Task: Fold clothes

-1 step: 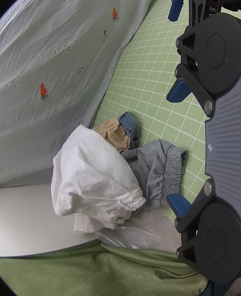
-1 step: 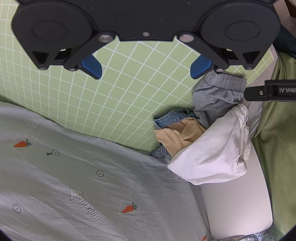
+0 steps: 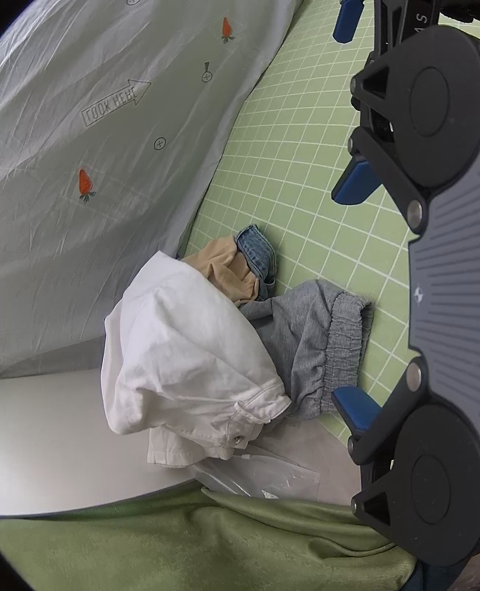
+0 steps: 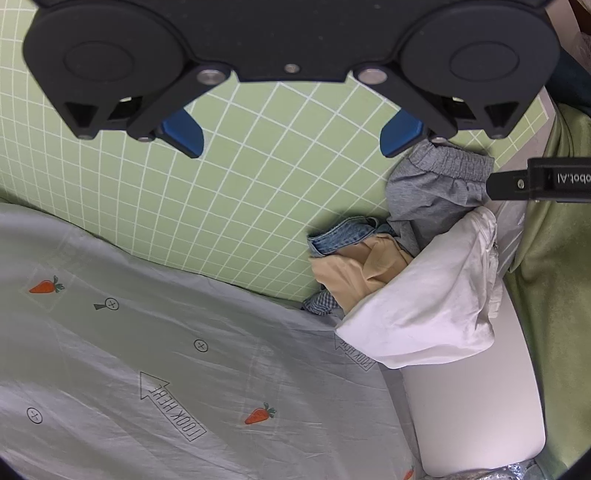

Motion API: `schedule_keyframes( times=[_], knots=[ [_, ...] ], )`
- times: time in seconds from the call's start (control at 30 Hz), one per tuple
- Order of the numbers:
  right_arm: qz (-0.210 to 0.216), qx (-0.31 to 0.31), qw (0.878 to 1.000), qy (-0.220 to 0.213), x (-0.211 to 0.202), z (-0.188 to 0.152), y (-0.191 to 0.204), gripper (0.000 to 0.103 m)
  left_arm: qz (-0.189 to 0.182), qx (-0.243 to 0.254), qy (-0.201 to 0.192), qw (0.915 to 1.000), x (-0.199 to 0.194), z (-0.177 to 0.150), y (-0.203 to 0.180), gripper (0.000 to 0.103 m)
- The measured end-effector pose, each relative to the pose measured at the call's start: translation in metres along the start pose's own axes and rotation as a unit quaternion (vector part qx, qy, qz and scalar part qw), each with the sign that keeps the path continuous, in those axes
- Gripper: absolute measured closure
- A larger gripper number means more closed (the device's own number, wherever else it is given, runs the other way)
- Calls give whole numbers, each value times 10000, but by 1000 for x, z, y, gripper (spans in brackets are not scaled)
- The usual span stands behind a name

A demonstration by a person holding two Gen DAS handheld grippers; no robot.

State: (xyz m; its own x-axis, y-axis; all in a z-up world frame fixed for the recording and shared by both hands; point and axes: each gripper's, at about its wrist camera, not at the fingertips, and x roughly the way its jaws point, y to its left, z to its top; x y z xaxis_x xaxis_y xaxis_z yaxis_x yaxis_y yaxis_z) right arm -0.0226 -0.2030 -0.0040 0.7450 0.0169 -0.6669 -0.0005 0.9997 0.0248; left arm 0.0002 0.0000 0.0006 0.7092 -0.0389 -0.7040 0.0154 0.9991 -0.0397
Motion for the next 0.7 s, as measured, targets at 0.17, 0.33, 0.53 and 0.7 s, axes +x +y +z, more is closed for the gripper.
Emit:
schedule_keyframes(
  times=[0.17,0.33,0.53,0.7],
  knots=[
    [-14,41,10000,-5,0,-2,-2,0,109,52,-69,9999,-4,-3,-4,0],
    [-27,81,10000,-10,-1,-4,-4,0,5,132,-63,9999,1,1,-6,0],
    [-54,123,9999,-12,-2,-6,-6,0,-69,169,3,9998,1,0,-7,0],
    [-93,167,9998,-20,-4,-7,-8,0,-100,206,7,9997,-1,-2,-11,0]
  ],
)
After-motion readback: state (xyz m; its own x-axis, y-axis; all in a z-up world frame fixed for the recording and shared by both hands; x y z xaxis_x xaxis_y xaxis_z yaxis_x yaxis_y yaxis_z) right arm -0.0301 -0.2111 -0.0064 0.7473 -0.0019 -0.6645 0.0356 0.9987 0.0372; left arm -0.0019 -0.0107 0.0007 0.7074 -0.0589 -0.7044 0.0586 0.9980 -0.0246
